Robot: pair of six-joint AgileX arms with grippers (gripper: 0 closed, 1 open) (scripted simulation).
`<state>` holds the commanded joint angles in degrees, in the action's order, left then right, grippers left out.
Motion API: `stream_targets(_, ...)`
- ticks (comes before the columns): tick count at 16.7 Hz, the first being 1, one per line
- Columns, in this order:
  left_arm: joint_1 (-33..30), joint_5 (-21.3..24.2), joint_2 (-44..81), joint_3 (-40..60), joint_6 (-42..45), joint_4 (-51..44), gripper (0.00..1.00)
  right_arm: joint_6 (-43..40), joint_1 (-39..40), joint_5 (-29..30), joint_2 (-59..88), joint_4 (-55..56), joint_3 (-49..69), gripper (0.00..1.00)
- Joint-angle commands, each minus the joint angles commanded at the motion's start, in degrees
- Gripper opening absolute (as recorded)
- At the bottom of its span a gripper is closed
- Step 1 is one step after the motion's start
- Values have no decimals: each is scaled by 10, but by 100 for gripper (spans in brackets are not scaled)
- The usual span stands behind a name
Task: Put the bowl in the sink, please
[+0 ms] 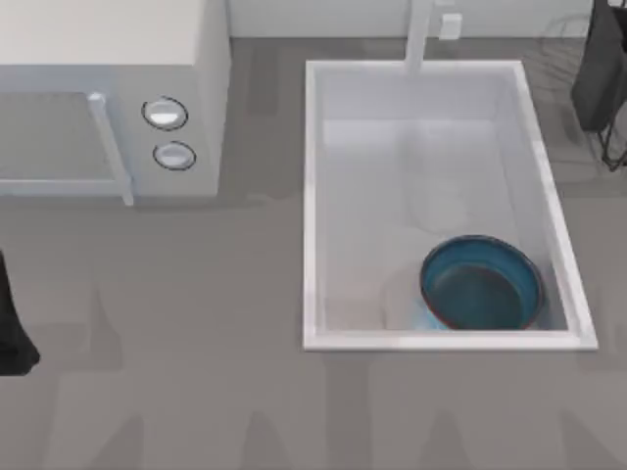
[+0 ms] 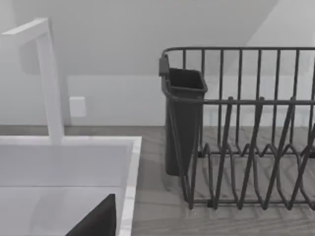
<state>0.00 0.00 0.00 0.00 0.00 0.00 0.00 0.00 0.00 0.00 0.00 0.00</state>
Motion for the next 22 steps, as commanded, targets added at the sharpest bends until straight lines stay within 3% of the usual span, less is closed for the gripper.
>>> stream_targets(4,0,0,0,0,0,0,100,0,3,0,17,-11,17,100)
stream_targets(9,0,0,0,0,0,0,100,-2,18,1,168,-93,153,100)
stream_targets(22,0,0,0,0,0,0,100,-24,90,7,964,-468,695,100)
